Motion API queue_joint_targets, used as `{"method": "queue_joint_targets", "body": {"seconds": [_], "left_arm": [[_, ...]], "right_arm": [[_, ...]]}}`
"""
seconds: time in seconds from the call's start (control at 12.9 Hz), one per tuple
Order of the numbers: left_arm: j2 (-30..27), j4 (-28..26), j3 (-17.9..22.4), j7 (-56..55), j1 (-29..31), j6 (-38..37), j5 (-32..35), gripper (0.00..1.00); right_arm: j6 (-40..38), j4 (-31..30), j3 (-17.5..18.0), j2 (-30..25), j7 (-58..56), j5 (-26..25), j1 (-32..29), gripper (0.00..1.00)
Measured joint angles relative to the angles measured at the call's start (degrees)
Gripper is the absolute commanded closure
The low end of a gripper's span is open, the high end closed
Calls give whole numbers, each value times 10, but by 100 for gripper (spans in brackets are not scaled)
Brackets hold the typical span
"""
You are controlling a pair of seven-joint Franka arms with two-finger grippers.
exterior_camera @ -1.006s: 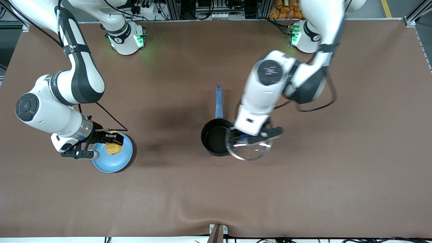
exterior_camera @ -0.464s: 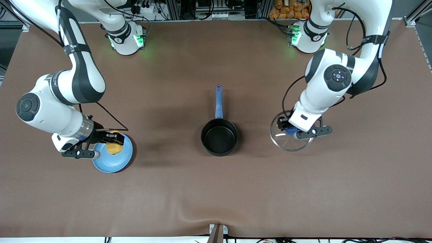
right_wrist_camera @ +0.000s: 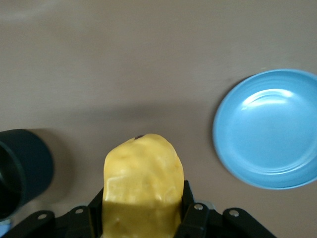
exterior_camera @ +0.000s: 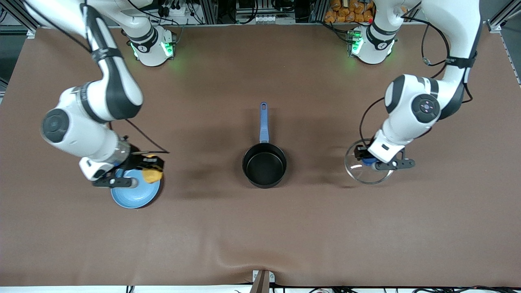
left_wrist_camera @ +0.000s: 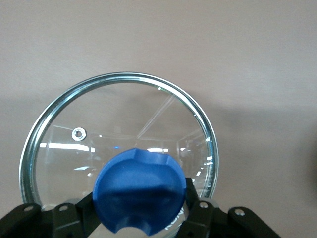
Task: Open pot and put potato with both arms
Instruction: 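Carry the potato with the right gripper over the open pot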
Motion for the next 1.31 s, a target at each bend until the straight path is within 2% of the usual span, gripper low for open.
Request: {"method": "queue_joint_targets", "body": {"seconds": [0.23,0.31,0.39,0.46,0.62,0.7,0.77,0.85,1.01,1.31], "left_arm": [[36,0,-1,20,17,45,0,86],[48,0,-2,20,17,57,0,80],[58,0,-5,20,16,67,0,68],[68,0,-6,20,16,75,0,47],[82,0,-7,20,16,81,0,45],[85,0,-7,20,16,81,0,40],[87,0,-8,20,16,82,0,26],[88,0,-7,20,16,83,0,24],[87,2,-7,20,16,84,0,7],[82,7,-8,20,16,84,0,1]], "right_arm": [[6,24,1,2,91,-1,76,97],[11,34,0,8,119,-2,103,97],[22,44,0,19,141,-8,128,98],[36,57,0,37,160,-23,152,98],[55,99,-1,90,192,-56,188,99],[62,130,-1,124,201,-68,202,99],[72,162,-2,156,203,-73,215,99],[91,186,-3,184,204,-75,225,99],[137,208,-5,224,203,-80,239,100],[160,227,-5,275,203,-92,258,100]]}}
